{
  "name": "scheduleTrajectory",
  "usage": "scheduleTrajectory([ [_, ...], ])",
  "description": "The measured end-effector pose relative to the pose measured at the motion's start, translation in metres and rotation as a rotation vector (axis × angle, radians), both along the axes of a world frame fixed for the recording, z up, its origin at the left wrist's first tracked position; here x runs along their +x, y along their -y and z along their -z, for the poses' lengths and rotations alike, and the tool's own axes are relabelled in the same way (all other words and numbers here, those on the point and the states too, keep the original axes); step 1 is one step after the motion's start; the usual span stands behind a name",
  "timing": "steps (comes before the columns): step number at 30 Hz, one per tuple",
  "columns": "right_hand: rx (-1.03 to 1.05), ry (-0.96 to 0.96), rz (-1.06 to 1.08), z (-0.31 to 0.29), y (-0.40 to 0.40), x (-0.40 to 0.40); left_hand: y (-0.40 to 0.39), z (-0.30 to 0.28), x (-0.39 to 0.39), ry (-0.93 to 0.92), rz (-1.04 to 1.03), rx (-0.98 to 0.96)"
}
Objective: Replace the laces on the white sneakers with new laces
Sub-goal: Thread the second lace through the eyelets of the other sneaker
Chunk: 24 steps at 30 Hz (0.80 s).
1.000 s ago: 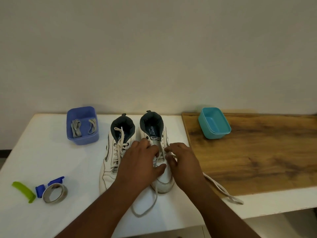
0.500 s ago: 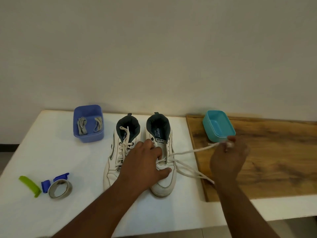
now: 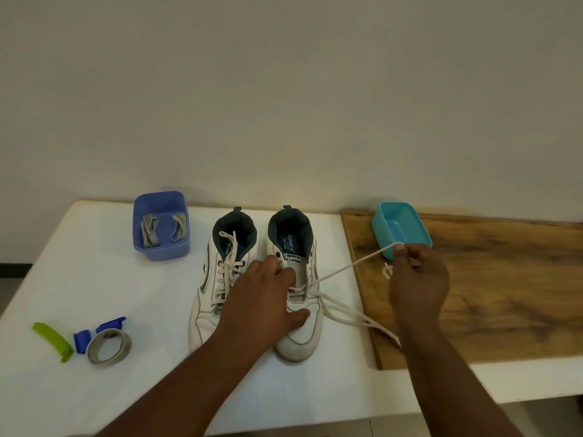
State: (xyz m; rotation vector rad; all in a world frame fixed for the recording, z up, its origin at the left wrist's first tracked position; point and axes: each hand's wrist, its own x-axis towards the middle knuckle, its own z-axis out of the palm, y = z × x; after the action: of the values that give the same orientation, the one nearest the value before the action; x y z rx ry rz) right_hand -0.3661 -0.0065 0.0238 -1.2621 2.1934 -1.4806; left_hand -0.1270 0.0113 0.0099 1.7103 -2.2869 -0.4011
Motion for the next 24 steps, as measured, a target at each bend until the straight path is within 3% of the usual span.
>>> scheduleTrajectory([
  [3,-0.002,0.152,0.122,0.007,0.001,-0.006,-0.001,0.0,0.0,-0.003,0.0,0.008],
  [8,-0.21,0.508,0.429,-0.008,0.008,-0.014,-0.001,0.0,0.0,0.015,0.008,0.01],
  [11,-0.107,0.526,0.251,-0.003,0.007,-0.01,-0.002,0.001,0.001,0.019,0.007,0.018],
  [13,0.076,0.301,0.042,0.006,0.005,0.004,-0.001,0.001,0.001,0.018,0.007,0.009],
  [16,0.172,-0.161,-0.231,0.007,0.002,0.02,-0.001,0.001,0.001,-0.006,0.009,0.001],
  [19,0.637,-0.419,-0.626,0.001,-0.007,0.03,-0.002,0.001,0.002,-0.028,0.01,0.003],
  [21,0.866,-0.506,-0.695,0.006,-0.013,0.033,-0.002,0.001,0.002,-0.04,0.001,0.01],
  [24,0.905,-0.58,-0.64,0.013,-0.014,0.029,-0.002,0.0,0.002,-0.05,-0.008,0.016],
])
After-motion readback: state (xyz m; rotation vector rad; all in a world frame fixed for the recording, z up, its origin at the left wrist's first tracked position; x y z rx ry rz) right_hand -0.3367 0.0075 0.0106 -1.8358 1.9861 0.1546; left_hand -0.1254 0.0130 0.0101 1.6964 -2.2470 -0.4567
